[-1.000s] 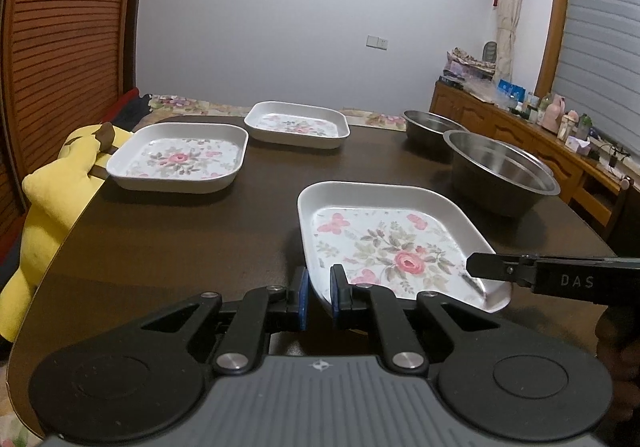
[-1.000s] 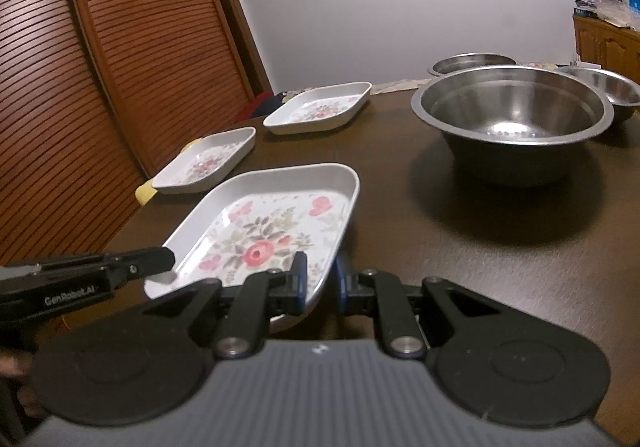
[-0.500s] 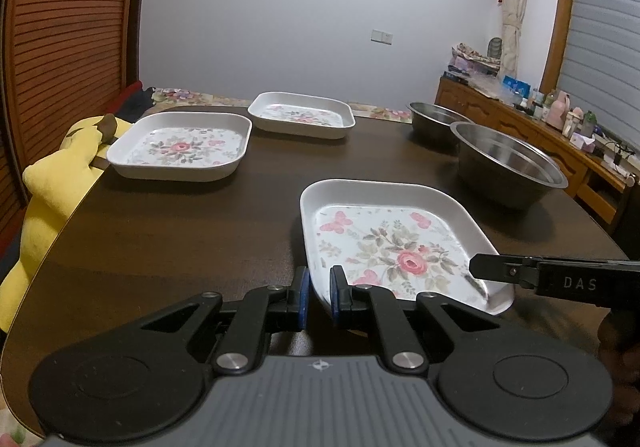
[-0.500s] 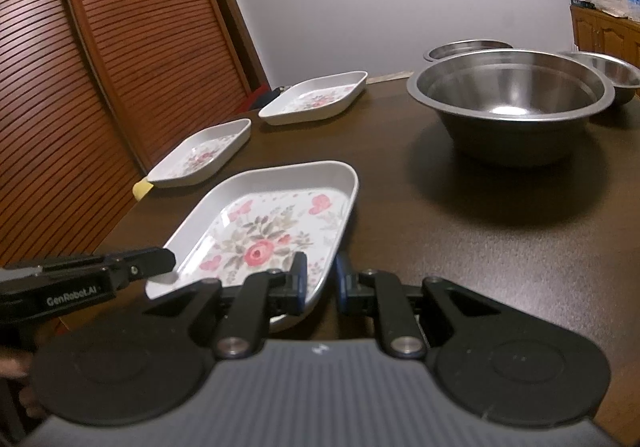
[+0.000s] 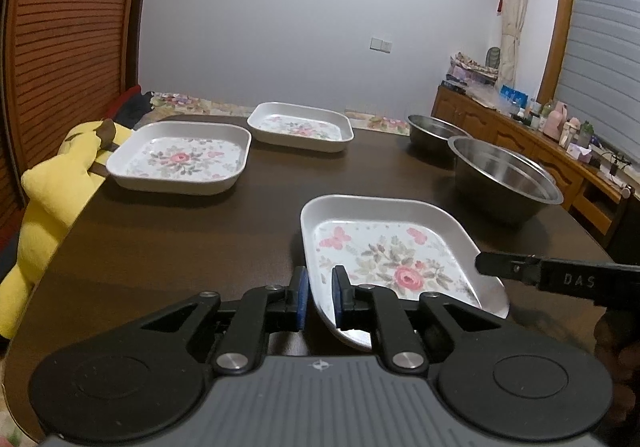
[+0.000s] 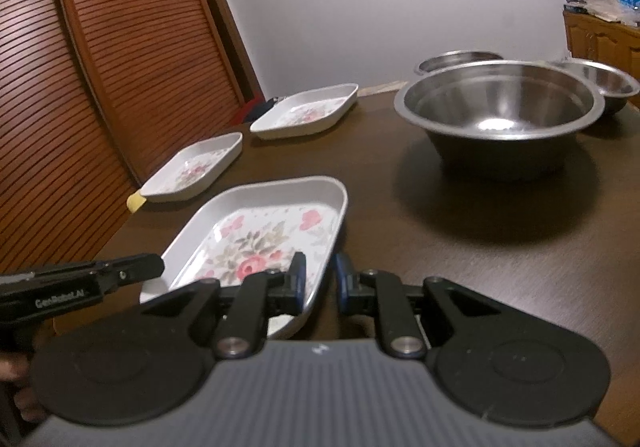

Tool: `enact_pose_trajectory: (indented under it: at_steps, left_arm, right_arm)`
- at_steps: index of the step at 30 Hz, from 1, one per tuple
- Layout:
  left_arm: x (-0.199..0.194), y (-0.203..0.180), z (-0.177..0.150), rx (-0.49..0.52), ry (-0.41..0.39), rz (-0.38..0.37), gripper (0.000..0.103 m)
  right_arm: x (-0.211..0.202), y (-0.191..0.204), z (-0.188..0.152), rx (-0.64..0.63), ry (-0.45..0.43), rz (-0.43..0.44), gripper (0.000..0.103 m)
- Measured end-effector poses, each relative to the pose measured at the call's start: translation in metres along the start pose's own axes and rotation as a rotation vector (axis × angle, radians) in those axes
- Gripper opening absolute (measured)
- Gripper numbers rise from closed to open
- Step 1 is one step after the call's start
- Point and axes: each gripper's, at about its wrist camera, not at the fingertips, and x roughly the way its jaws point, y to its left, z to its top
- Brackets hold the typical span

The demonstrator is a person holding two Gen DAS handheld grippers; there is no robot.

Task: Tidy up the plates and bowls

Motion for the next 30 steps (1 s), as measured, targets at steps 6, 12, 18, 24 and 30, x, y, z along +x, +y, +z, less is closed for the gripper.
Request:
enact_pose_trajectory:
  at_steps: [6, 12, 18, 24, 30]
  left_arm:
    - [-0.005, 0.003, 0.010, 0.008, -0.023, 0.011, 0.027]
    - [-0.006, 0.011, 0.030, 0.043, -0.044, 0.026, 0.027]
    - [-0.001, 0.030, 0.051, 0.082, -0.062, 0.041, 0.039]
    - [0.012, 0.057, 0.061, 0.090, -0.060, 0.063, 0.041]
    - [0.022, 0.082, 0.068, 0.100, -0.056, 0.082, 0.046]
  right_arm:
    - [-0.010, -0.005, 0.012, -0.002, -0.046, -0.011, 0.025]
    - [-0.016, -0.001, 0.026, -0.028, -0.072, 0.002, 0.025]
    - [-0.010, 0.018, 0.046, -0.093, -0.087, 0.020, 0.029]
    - [0.004, 0.046, 0.061, -0.156, -0.079, 0.043, 0.033]
    - [0.034, 0.073, 0.069, -0.174, -0.023, 0.067, 0.040]
